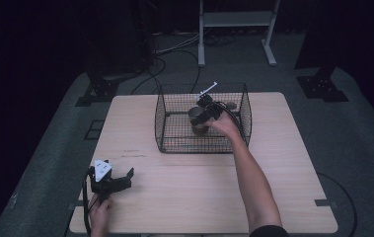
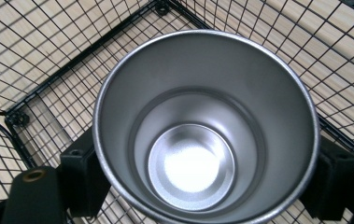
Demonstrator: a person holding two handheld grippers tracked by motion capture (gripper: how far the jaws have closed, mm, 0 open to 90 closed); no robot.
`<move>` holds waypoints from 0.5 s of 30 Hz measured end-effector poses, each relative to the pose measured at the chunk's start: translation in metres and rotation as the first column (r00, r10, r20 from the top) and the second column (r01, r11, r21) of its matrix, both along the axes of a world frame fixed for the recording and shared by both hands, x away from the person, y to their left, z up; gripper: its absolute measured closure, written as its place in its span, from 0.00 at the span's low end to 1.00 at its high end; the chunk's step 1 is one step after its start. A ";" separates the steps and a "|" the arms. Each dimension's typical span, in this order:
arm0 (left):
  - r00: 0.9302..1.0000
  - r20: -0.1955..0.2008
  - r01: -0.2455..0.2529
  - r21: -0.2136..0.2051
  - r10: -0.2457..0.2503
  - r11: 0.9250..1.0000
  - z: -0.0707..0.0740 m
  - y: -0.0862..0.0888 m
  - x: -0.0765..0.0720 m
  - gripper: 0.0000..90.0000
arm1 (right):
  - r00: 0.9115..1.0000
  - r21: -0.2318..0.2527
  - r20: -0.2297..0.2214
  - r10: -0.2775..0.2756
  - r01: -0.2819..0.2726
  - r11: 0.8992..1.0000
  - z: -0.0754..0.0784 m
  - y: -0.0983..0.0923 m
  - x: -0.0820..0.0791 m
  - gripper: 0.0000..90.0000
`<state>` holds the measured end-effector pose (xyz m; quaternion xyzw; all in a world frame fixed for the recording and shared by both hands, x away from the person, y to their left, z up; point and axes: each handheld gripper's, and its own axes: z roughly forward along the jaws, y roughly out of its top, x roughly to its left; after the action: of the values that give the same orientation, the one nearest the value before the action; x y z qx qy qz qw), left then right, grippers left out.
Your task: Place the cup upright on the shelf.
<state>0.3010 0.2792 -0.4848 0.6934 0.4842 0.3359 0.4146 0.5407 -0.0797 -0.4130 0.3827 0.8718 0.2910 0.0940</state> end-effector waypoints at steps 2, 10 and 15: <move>1.000 0.000 0.000 0.000 0.000 1.000 0.000 0.000 0.000 0.00 | 1.000 -0.007 0.001 -0.001 0.001 1.000 0.000 0.000 0.000 0.20; 1.000 0.000 0.000 0.001 0.000 1.000 0.000 0.000 0.000 0.00 | 1.000 -0.056 -0.002 0.023 -0.023 0.998 -0.003 0.003 -0.003 0.19; 1.000 -0.001 0.000 0.001 0.000 1.000 0.000 0.000 0.000 0.00 | 1.000 -0.057 -0.003 0.025 -0.026 0.998 -0.002 0.001 -0.003 0.18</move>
<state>0.3012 0.2791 -0.4848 0.6938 0.4843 0.3357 0.4141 0.5377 -0.0785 -0.4155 0.3689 0.8847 0.2666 0.1004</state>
